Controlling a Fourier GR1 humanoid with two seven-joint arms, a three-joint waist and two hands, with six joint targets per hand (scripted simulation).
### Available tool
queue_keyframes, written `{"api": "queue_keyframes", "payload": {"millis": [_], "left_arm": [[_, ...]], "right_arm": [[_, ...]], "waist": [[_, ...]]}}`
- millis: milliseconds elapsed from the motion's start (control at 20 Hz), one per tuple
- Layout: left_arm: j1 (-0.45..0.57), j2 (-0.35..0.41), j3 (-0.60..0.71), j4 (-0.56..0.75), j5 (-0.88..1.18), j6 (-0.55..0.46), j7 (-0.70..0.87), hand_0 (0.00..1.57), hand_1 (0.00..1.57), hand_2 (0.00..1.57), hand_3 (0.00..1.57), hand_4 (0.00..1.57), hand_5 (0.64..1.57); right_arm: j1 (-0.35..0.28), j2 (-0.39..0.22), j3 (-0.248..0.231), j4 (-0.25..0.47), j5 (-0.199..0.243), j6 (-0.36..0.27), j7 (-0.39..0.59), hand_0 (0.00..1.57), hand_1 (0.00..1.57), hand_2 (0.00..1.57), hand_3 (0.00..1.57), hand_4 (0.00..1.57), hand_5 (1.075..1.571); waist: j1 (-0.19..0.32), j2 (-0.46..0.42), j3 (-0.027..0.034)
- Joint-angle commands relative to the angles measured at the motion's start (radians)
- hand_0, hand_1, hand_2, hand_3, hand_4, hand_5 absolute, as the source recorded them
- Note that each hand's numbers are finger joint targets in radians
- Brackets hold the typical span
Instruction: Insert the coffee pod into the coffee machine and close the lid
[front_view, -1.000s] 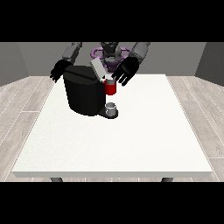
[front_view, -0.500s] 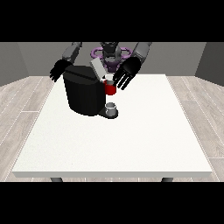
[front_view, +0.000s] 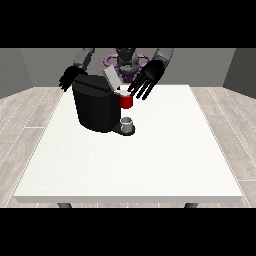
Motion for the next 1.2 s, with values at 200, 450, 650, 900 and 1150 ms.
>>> {"api": "queue_keyframes", "payload": {"millis": [200,450,650,900,1150], "left_arm": [[0.025,-0.004,-0.008,-0.048,-0.005,-0.047,-0.001,0.0,0.0,0.0,0.0,0.0,1.571],[0.129,-0.114,0.042,-0.038,0.06,-0.009,0.04,0.0,0.0,0.0,0.0,0.0,1.571],[0.196,-0.16,0.169,-0.034,0.201,0.012,0.012,0.0,0.0,0.0,0.0,0.0,1.571],[0.333,-0.262,0.279,-0.025,0.353,0.007,-0.062,0.0,0.0,0.0,0.0,0.0,1.571],[0.441,-0.353,0.268,-0.056,0.394,-0.016,-0.103,0.0,0.0,0.0,0.0,0.0,1.571]], "right_arm": [[0.072,-0.009,-0.055,0.074,-0.048,0.039,-0.125,0.0,0.0,0.0,0.0,0.41,1.571],[0.126,-0.014,-0.023,0.006,-0.039,0.038,-0.015,0.0,0.0,0.0,0.0,0.42,1.571],[0.178,-0.027,-0.041,-0.001,-0.067,0.07,-0.045,0.0,0.0,0.0,0.0,0.45,1.571],[0.224,-0.098,-0.024,-0.048,-0.051,0.129,-0.007,0.0,0.0,0.0,0.0,0.37,1.571],[0.157,-0.117,-0.026,-0.073,-0.058,0.13,0.076,0.0,0.0,0.0,0.0,0.26,1.571]], "waist": [[0.057,-0.054,0.0001],[0.064,-0.176,-0.0007],[0.112,-0.233,-0.001],[0.16,-0.351,-0.0022],[0.278,-0.443,-0.0013]]}}
